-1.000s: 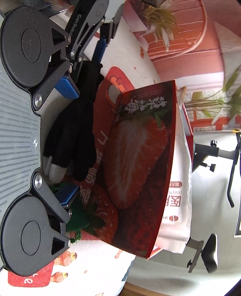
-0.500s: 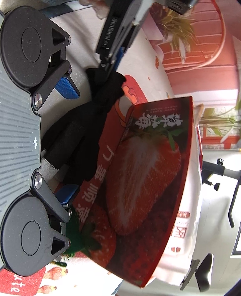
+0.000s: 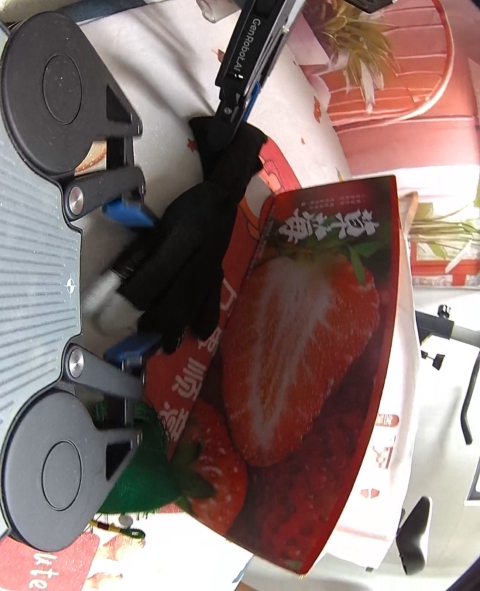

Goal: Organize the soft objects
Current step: 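Close both tools on the black glove and lift it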

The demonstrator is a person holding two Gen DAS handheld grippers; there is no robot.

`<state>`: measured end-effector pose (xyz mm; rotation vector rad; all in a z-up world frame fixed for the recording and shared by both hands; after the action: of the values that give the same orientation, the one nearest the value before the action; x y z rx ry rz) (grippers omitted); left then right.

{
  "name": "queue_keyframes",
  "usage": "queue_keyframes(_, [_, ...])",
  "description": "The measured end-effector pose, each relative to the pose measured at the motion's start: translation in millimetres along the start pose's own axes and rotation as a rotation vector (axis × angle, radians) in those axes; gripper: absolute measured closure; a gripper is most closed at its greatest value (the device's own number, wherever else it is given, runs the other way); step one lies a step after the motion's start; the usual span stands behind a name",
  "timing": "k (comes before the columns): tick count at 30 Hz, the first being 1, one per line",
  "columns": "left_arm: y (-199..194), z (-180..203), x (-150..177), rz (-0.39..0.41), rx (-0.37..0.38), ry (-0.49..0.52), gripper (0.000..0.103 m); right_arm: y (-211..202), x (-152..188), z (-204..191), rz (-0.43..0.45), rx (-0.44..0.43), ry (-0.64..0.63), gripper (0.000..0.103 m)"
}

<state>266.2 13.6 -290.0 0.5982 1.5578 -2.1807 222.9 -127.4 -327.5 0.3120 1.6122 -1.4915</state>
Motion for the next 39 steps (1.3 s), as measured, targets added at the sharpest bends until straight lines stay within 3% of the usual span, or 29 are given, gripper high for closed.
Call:
queue_keyframes(4, [1.1,4.5,2.9,0.001,0.004,0.025,0.052,-2.3,1.9,2.7,0.006,-0.001,0.024,0.06])
queue_keyframes(9, [1.5,10.7,5.7,0.009,-0.003,0.05,0.051,-3.3,1.9,-0.4,0.01,-0.011,0.022,0.068])
queue_keyframes(11, [1.0,10.0,6.1,0.016,-0.006,0.049,0.064,-3.8,1.8,-1.9,0.01,-0.015,0.019,0.072])
queue_keyframes(13, [0.6,8.6,6.8,0.029,-0.026,0.055,0.07,-4.1,1.7,-3.1,0.012,-0.02,0.016,0.075])
queue_keyframes(21, [-2.8,-0.2,4.2,0.032,-0.003,-0.007,0.084,-6.2,1.4,-7.2,0.017,-0.037,0.009,0.092])
queue_keyframes(30, [-22.4,5.8,-4.3,0.099,0.035,-0.007,0.087,-20.9,-5.2,-7.8,0.087,-0.041,0.009,0.095])
queue_keyframes(39, [-49.2,26.2,-16.7,0.213,0.058,0.069,0.087,-48.9,-29.3,-4.6,0.195,-0.009,-0.023,0.095])
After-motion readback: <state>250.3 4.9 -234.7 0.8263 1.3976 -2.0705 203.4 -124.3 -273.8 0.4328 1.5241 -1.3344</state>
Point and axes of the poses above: each gripper's, at about its wrist camera, not at the fingertips, and y roughly the way its jaws point, z to its right, x to its underside, the point moved 3 cm from there along y, roughly the way its jaws point, and after that the axes turned 12 degrees about -y, right-handed, at the moved point
